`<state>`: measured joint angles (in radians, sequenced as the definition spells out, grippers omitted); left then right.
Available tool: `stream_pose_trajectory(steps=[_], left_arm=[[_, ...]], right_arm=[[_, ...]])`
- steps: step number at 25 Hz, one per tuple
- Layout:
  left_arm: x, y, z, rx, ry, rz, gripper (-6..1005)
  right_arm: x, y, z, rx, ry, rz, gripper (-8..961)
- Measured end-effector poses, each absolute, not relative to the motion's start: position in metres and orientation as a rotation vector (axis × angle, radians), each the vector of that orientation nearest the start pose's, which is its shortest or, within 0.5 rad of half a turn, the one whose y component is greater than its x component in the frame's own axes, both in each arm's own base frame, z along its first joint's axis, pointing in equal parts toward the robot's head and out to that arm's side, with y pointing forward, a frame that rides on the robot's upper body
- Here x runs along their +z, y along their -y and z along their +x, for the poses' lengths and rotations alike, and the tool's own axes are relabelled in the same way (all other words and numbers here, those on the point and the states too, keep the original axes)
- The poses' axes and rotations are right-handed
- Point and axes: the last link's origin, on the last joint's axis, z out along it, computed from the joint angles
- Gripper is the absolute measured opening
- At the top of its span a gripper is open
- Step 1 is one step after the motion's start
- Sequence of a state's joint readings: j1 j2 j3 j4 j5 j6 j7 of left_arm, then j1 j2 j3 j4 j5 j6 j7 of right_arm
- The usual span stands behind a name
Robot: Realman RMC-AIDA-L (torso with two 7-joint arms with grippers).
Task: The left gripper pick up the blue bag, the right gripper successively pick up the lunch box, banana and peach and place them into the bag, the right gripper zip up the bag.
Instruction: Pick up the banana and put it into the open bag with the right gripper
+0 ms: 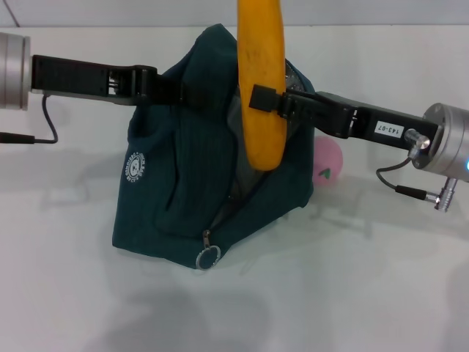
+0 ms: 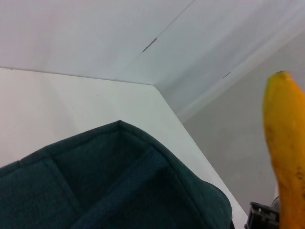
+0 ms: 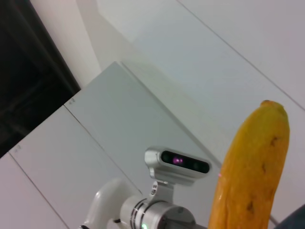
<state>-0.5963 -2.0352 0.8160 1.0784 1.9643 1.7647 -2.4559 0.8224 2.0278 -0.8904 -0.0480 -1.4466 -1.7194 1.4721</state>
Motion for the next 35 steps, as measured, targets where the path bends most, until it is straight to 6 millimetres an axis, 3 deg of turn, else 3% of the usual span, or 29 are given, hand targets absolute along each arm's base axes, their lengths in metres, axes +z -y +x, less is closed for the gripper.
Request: stream_pose_trajectory(steps=[26, 35], left_arm=[[0.0636, -0.3527, -0.1828, -0.694, 1.484, -2.693, 44], [0.0636, -0.3523, -0.1834, -0.695, 1.486, -2.692, 44]], right_arm=[[-0.0375, -0.3379, 0.1689, 1.486, -0.917, -2.735, 448], [-0.0376, -0.3389, 0.1698, 1.472, -0.91, -2.733, 646]])
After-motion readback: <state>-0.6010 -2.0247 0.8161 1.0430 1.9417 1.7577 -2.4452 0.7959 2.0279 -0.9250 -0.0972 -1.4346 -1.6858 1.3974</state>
